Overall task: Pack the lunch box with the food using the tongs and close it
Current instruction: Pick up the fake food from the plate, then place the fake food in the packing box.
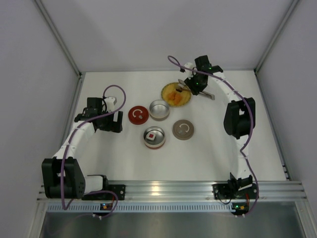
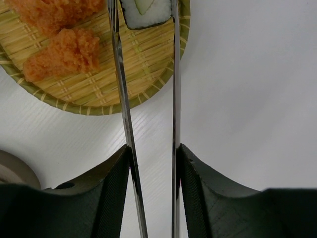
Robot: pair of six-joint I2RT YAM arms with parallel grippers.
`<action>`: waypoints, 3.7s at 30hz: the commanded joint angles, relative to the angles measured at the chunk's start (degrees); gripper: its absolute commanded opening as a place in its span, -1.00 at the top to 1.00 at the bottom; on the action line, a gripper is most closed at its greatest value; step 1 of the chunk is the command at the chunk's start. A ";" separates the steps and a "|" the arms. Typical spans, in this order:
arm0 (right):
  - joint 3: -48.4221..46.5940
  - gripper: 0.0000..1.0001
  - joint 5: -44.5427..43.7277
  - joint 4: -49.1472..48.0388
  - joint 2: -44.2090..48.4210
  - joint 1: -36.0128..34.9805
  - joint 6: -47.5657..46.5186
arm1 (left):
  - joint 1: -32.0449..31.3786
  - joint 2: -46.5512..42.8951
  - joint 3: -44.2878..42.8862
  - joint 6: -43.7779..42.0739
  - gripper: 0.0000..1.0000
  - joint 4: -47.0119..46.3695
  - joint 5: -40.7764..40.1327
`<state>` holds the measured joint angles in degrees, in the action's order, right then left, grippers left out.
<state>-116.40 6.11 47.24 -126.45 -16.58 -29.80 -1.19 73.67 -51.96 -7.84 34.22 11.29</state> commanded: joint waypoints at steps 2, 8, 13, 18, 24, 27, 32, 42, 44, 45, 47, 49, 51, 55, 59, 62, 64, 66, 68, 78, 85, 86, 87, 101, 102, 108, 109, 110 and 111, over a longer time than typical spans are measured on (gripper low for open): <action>-2.34 0.10 0.66 1.53 0.86 0.85 0.36 | -0.04 -0.37 0.20 0.19 -0.96 -1.87 0.40; -2.34 0.04 0.39 1.71 1.03 0.85 0.36 | -0.13 -0.37 0.20 0.28 -0.96 -1.87 0.49; -2.25 0.13 0.48 1.89 1.03 1.02 0.01 | -0.13 -0.37 0.20 0.28 -0.96 -1.96 0.40; -2.25 0.30 -0.04 2.41 1.21 0.85 -0.96 | -0.04 -0.37 0.29 0.19 -0.96 -1.96 0.40; -2.25 0.52 0.66 3.12 3.05 0.93 -0.44 | -0.13 -0.46 0.20 0.28 -0.96 -2.14 0.49; -2.17 0.57 2.06 3.29 4.81 0.85 0.44 | -0.04 -0.72 0.11 0.19 -0.96 -1.96 0.58; -1.47 0.61 4.17 3.64 8.50 0.85 1.59 | -0.13 -1.07 0.11 0.36 -0.96 -1.96 0.66; 0.91 0.65 5.84 3.73 12.90 0.93 2.20 | -0.13 -1.33 -0.07 0.63 -0.96 -2.05 0.49; 0.82 0.66 6.63 4.52 13.77 0.85 2.38 | -0.04 -1.33 -0.15 0.80 -0.96 -1.96 0.40; 0.82 0.67 7.16 5.05 14.21 0.76 2.55 | -0.13 -1.33 -0.24 0.80 -0.96 -1.96 0.40; 1.17 0.67 8.91 6.10 15.79 0.58 2.73 | -0.13 -1.42 -0.42 0.72 -0.96 -1.87 0.31; 2.31 0.69 11.10 7.60 18.77 0.06 2.82 | -0.13 -1.51 -0.77 0.81 -0.96 -1.61 0.40; 5.64 0.69 12.69 8.30 21.41 -0.90 2.73 | -0.04 -1.51 -0.94 0.81 -0.96 -1.26 0.92; 14.42 0.69 15.68 8.48 30.28 -3.45 3.26 | 0.05 -1.95 -1.30 0.98 -0.96 -0.99 1.46; 22.24 0.69 16.65 7.34 37.14 -6.88 4.40 | 0.22 -2.56 -1.21 0.98 -0.96 -0.73 1.54; 27.60 0.69 17.18 6.37 41.54 -10.22 6.15 | 0.22 -3.09 -1.03 0.98 -0.96 -0.56 1.72; 30.25 0.69 17.27 5.50 44.08 -13.03 7.91 | 0.22 -3.18 -1.03 0.89 -0.96 -0.55 1.72; 33.68 0.69 16.92 4.35 45.85 -16.01 9.31 | 0.22 -3.44 -1.03 1.07 -0.96 -0.55 1.89; 36.14 0.69 16.66 3.04 46.65 -17.69 10.02 | 0.22 -3.62 -1.12 0.98 -0.96 -0.47 2.07; 37.12 0.69 15.69 0.75 45.07 -23.23 12.05 | 0.31 -3.88 -1.38 0.37 -0.96 -0.29 2.25; 36.77 0.70 15.25 -0.39 42.17 -26.22 12.14 | 0.31 -3.01 -1.65 0.19 -0.96 -0.64 2.25; 36.86 0.71 15.16 -0.75 41.91 -26.49 12.22 | 0.31 -2.83 -1.82 0.28 -0.96 -0.56 2.25; 36.95 0.71 15.16 -1.01 41.47 -26.57 12.31 | 0.31 -2.74 -2.00 0.28 -0.96 -0.55 2.25; 43.54 0.77 10.94 -8.39 41.20 -26.75 14.42 | 0.31 -2.56 -1.30 -0.07 -0.96 -0.82 2.34; 43.71 0.76 10.68 -8.66 41.11 -26.75 14.42 | 0.31 -2.57 -1.38 -0.34 -0.96 -0.73 1.90; 45.38 0.73 9.80 -9.19 41.64 -26.84 13.46 | 0.31 -2.83 -1.47 -0.34 -0.96 -0.38 1.54; 45.47 0.71 9.80 -9.36 41.55 -26.75 13.54 | 0.31 -2.83 -1.30 -0.25 -0.96 -0.47 1.54; 45.56 0.67 9.89 -9.36 41.46 -26.84 13.54 | 0.31 -2.74 -1.21 -0.25 -0.96 -0.47 1.54; 45.65 0.63 9.89 -9.36 41.38 -26.75 13.54 | 0.31 -2.74 -1.12 -0.25 -0.96 -0.55 1.54</action>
<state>-70.72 15.90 42.78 -85.97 -42.39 -16.32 -1.13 71.77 -52.38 -7.66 34.50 12.58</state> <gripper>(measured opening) 0.347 0.982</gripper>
